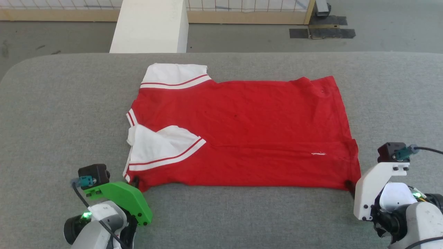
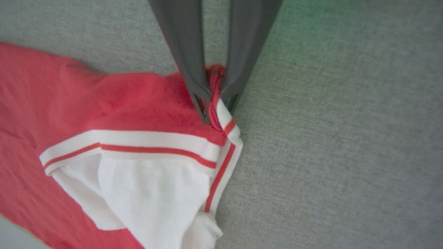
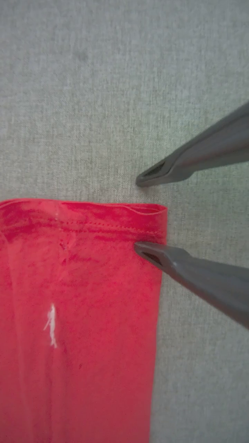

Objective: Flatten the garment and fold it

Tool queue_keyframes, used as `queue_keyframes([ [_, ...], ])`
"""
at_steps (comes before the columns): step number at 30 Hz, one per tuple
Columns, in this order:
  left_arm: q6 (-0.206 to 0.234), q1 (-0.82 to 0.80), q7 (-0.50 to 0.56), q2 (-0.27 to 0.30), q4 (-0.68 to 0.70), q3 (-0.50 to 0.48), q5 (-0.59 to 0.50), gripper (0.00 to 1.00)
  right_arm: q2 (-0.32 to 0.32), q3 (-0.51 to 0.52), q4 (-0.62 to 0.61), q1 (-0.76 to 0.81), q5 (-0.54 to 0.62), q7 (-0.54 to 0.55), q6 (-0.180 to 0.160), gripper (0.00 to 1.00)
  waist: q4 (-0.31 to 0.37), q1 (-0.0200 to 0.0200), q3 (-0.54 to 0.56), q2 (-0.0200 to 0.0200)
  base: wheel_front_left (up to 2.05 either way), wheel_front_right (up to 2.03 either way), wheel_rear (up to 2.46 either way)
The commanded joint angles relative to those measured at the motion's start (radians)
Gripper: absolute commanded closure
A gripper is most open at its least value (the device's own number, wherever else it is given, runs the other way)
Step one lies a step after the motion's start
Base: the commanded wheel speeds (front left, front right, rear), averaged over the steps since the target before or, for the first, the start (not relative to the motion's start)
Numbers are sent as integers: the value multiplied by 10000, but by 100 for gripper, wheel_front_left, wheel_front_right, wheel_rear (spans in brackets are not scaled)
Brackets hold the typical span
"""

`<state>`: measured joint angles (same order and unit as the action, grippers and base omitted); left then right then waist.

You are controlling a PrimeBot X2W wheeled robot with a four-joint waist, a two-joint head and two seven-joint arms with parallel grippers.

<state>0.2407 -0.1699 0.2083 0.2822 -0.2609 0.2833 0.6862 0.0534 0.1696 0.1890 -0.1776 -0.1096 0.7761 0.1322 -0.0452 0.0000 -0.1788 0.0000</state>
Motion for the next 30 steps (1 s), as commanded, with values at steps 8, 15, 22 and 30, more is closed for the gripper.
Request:
queue_keyframes([
  [8,-193,-140,-1348,89,-32,-59,-484,100,-31,290,-989,208,-84,-738,-15,100,-126,0,245,0,0,0,0],
  [15,194,740,-1358,592,735,-99,-772,100,-31,501,-1951,1379,-683,-1521,-15,100,-54,0,974,0,0,0,0],
  [22,755,2207,251,1237,2055,83,-604,100,-32,835,-3126,3093,-1276,-648,-15,100,-7,0,1151,0,0,0,0],
  [30,948,3025,1394,1417,2484,309,-192,100,-32,920,-2561,3973,-1730,-528,-15,100,-18,0,928,0,0,0,0],
])
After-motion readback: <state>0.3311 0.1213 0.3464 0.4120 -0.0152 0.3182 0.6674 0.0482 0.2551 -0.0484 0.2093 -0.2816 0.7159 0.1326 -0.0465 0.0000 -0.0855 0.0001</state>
